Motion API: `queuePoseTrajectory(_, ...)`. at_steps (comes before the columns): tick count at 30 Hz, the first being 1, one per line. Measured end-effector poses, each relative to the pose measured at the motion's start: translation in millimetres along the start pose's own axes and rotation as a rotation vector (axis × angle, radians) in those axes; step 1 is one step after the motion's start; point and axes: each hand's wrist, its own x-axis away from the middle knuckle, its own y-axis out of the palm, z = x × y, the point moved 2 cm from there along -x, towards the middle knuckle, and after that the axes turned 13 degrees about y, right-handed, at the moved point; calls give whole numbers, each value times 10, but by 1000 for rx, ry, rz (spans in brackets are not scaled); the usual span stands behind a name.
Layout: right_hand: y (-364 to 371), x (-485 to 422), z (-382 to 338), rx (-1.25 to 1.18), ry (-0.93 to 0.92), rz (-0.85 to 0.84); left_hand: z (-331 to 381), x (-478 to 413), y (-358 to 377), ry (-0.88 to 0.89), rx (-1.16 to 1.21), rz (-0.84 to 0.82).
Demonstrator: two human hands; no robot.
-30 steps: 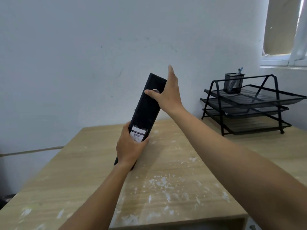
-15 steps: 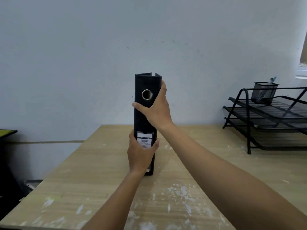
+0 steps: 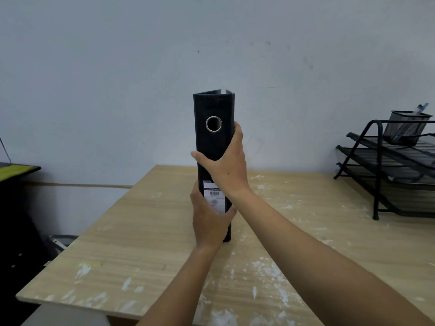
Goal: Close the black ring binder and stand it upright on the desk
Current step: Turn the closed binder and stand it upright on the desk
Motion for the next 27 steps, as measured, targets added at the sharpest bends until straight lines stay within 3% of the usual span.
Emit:
queuePoseTrajectory(5, 48, 104, 152, -9, 18, 1, -22, 131, 24, -96, -9, -14)
queuePoseTrajectory(14, 286, 115, 99, -93, 5, 18, -131, 19, -129, -37, 96, 60)
queuePoseTrajectory(27, 1369, -321, -239, -135, -14, -11, -810, -889, -836, -20, 84, 33)
